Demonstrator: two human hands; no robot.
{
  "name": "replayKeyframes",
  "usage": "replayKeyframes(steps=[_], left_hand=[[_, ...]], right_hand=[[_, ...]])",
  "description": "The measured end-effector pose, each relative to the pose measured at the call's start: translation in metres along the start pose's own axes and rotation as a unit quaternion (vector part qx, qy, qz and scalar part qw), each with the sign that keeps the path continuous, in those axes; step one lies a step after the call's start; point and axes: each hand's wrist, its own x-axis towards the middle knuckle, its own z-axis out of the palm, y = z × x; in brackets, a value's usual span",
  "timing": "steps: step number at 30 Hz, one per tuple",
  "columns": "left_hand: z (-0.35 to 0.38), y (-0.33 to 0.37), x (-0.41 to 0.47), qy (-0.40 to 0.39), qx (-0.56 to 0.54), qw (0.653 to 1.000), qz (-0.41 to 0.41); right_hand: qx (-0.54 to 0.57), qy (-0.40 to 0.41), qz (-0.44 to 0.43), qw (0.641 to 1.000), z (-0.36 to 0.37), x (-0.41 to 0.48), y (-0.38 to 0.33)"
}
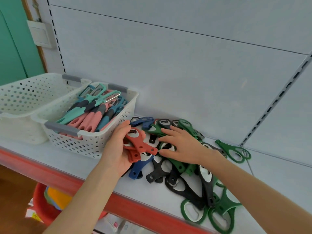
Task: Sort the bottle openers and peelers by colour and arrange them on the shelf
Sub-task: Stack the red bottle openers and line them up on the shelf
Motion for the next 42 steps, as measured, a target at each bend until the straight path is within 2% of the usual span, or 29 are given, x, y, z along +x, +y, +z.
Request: replayKeyframes(steps=[7, 11, 16, 23, 27, 30, 32, 35, 37, 40, 42], left_hand=[[-0.004, 0.000, 0.000, 0.010, -0.039, 0.998, -0.037], [-0.007, -0.002, 0.002, 0.016, -0.035, 0.999, -0.035], [-0.005, -0.004, 0.001, 0.018, -0.048, 0.998, -0.021], [-0.002, -0.006, 0.003, -0.001, -0.010, 1.000, -0.024], [0.001, -0.008, 0.003, -0.014, 0.027, 0.999, -0.015], [0.001, -0.010, 0.007, -0.020, 0.051, 0.998, -0.014], [0.004, -0.010, 0.009, -0.006, 0.051, 0.999, -0.014], [0.013, -0.010, 0.008, 0.003, 0.039, 0.999, -0.005], [0.016, -0.009, 0.007, -0.012, 0.053, 0.999, 0.004], [0.013, -0.009, 0.007, -0.046, 0.080, 0.996, 0.009], [0.009, -0.010, 0.008, -0.034, 0.089, 0.995, 0.021]], right_hand=[[-0.017, -0.031, 0.063, 0.997, -0.014, -0.042, 0.006], [0.003, -0.012, 0.086, 0.996, -0.036, -0.050, 0.010], [0.094, 0.057, 0.164, 0.980, -0.049, -0.007, 0.007], [0.025, -0.011, 0.219, 0.975, -0.017, 0.067, -0.012], [0.061, 0.017, 0.254, 0.965, -0.017, 0.069, -0.004], [0.114, 0.076, 0.282, 0.950, -0.025, 0.054, 0.004], [0.174, 0.158, 0.267, 0.935, -0.033, 0.039, 0.005], [0.279, 0.268, 0.174, 0.906, -0.045, 0.013, -0.012], [0.289, 0.255, 0.105, 0.917, -0.046, -0.001, -0.029], [0.228, 0.189, 0.011, 0.955, -0.033, -0.016, -0.050], [0.207, 0.167, -0.030, 0.963, -0.025, -0.019, -0.054]])
